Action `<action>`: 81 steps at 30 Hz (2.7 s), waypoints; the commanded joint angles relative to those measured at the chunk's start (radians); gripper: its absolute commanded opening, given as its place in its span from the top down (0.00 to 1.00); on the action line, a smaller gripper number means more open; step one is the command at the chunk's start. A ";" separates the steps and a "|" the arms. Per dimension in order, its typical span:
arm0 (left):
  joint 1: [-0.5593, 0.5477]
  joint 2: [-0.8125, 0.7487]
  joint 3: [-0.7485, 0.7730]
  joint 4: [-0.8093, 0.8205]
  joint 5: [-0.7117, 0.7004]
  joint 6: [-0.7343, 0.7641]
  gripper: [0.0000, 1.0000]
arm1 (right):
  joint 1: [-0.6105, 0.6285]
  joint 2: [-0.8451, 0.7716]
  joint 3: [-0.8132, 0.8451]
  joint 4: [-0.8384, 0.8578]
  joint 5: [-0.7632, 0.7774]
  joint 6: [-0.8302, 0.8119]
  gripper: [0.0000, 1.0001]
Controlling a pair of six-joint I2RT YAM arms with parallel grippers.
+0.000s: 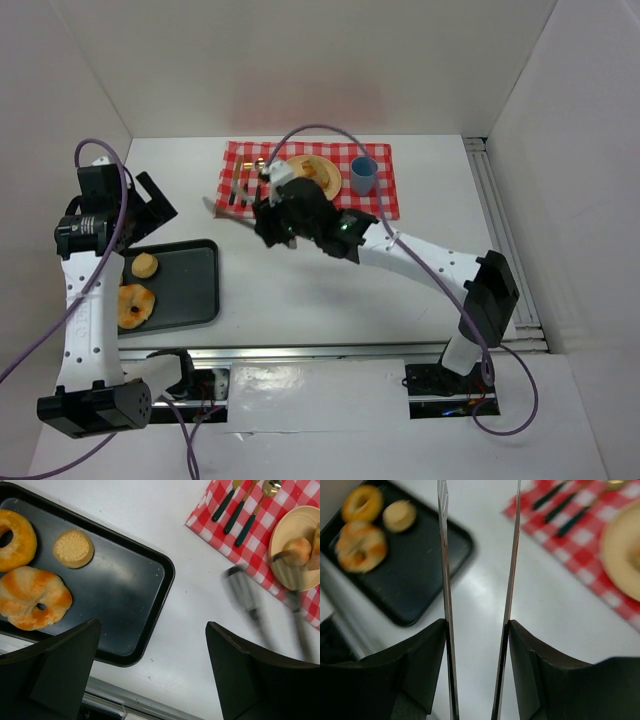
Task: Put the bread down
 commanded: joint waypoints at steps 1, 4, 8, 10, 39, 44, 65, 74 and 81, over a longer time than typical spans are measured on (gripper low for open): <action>0.005 0.021 0.098 -0.010 -0.044 0.004 0.01 | 0.095 0.040 -0.067 0.140 -0.185 -0.053 0.41; 0.005 0.074 0.176 -0.071 -0.062 -0.005 0.01 | 0.146 0.097 -0.067 0.165 -0.251 -0.064 0.41; 0.005 0.114 0.231 -0.080 -0.051 0.006 0.02 | 0.193 0.159 -0.036 0.165 -0.280 -0.064 0.41; 0.005 0.114 0.231 -0.067 -0.041 0.006 0.02 | 0.204 0.199 -0.007 0.155 -0.292 -0.064 0.41; 0.005 0.095 0.146 0.033 0.061 0.033 0.01 | 0.246 0.521 0.309 0.128 -0.281 -0.033 0.41; 0.005 0.095 0.146 0.033 0.070 0.033 0.01 | 0.246 0.530 0.321 0.138 -0.332 -0.033 0.41; 0.005 0.104 0.155 0.033 0.061 0.033 0.01 | 0.246 0.590 0.371 0.151 -0.416 -0.042 0.44; 0.005 0.114 0.177 0.024 0.051 0.033 0.01 | 0.246 0.492 0.311 0.185 -0.355 -0.029 0.68; 0.005 0.114 0.168 0.015 0.051 0.033 0.01 | 0.246 0.323 0.173 0.203 -0.235 -0.007 0.82</action>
